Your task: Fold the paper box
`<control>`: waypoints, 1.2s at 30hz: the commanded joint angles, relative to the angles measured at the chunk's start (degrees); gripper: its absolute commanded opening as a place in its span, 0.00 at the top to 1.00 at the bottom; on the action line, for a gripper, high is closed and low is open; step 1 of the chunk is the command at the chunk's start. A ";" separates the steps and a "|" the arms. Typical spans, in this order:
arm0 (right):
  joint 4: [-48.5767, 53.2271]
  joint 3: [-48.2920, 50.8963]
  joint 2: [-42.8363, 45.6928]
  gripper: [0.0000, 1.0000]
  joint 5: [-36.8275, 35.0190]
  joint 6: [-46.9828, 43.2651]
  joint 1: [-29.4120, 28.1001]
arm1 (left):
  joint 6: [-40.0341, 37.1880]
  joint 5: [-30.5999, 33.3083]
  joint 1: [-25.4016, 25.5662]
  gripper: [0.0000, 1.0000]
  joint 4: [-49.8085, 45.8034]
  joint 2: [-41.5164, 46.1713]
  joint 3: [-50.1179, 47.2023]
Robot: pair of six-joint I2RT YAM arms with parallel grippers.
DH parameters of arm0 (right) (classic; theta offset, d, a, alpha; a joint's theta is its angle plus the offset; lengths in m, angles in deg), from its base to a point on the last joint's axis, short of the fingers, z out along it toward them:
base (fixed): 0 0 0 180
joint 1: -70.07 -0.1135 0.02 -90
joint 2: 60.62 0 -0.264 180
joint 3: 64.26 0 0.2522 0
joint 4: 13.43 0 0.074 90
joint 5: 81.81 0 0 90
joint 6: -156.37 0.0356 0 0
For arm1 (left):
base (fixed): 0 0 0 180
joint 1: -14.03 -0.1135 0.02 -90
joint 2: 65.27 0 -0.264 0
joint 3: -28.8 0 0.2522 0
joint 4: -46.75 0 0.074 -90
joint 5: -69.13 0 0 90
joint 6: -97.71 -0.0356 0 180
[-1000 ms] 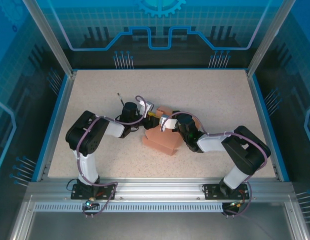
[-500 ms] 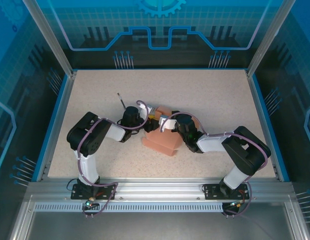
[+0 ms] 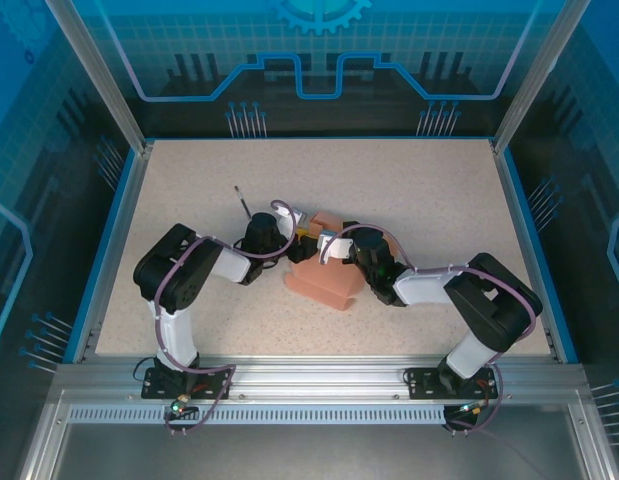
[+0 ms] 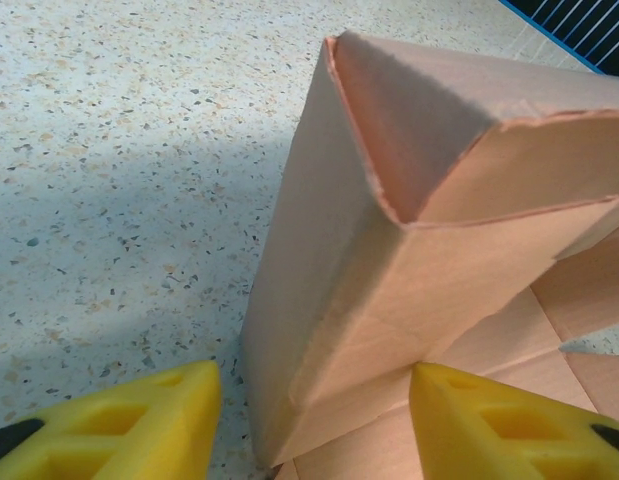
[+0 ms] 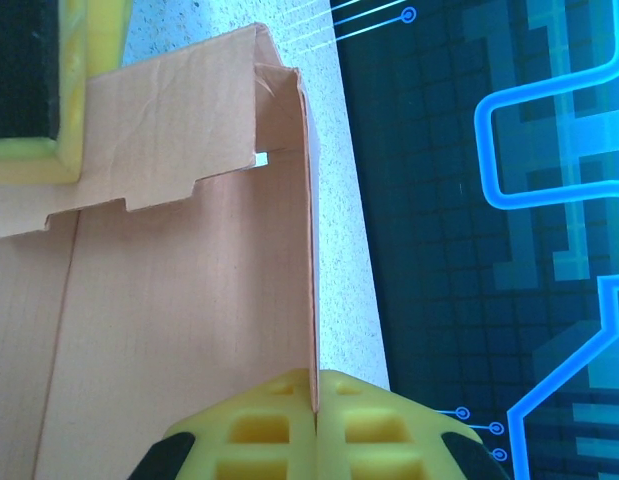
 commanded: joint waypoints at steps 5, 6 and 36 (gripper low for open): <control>1.01 1.14 2.20 1.00 2.45 1.53 -0.30 | 1.91 -2.17 -0.01 0.39 1.86 -0.44 2.68; 1.01 1.11 2.20 1.00 2.49 1.55 -0.29 | 2.09 -2.79 0.03 0.38 1.69 -0.53 2.88; 2.64 1.38 4.22 1.00 5.32 4.72 0.64 | 2.77 8.30 0.64 0.54 -5.63 -0.64 5.46</control>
